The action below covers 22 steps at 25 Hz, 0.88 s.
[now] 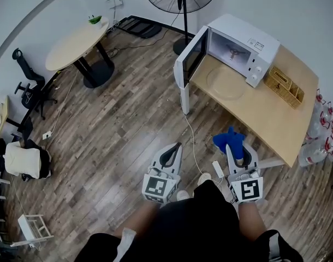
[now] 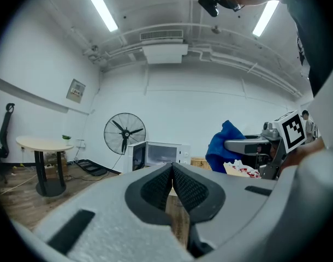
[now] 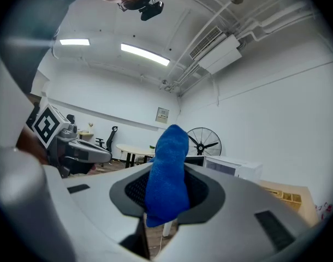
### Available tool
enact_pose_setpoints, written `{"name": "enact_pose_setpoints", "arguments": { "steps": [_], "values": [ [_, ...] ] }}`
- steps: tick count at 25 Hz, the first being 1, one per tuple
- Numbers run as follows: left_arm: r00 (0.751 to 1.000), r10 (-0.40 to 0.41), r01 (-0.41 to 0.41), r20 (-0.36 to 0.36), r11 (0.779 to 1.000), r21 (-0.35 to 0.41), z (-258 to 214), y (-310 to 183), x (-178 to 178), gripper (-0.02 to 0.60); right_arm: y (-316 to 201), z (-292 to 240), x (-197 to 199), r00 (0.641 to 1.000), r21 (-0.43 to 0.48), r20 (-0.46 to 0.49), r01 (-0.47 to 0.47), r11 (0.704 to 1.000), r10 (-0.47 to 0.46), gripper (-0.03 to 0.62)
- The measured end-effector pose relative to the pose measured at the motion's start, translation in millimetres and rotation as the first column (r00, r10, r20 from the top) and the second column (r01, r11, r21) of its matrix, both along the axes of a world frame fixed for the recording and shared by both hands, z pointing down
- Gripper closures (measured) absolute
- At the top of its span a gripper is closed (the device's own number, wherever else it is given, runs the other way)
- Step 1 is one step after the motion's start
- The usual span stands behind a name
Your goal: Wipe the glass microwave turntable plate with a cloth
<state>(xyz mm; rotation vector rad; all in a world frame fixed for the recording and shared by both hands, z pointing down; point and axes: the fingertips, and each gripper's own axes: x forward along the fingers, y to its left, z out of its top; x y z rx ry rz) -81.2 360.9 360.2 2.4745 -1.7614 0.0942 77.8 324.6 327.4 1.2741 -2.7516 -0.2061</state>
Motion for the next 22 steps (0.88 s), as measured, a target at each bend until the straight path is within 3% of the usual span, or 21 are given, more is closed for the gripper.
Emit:
{"name": "enact_pose_setpoints", "arguments": {
  "steps": [5,22],
  "values": [
    [1.0,0.017,-0.017,0.005,1.0,-0.023,6.0,-35.6,-2.6,0.575,-37.8,0.9,0.2,0.999,-0.018,0.036,-0.012,1.0,0.013,0.497],
    [0.999,-0.011,0.013,0.046,0.999,-0.045,11.2,-196.8,-7.7,0.575,-196.4,17.4,-6.0,1.0,-0.054,0.021,0.018,0.998,-0.017,0.496]
  ]
}}
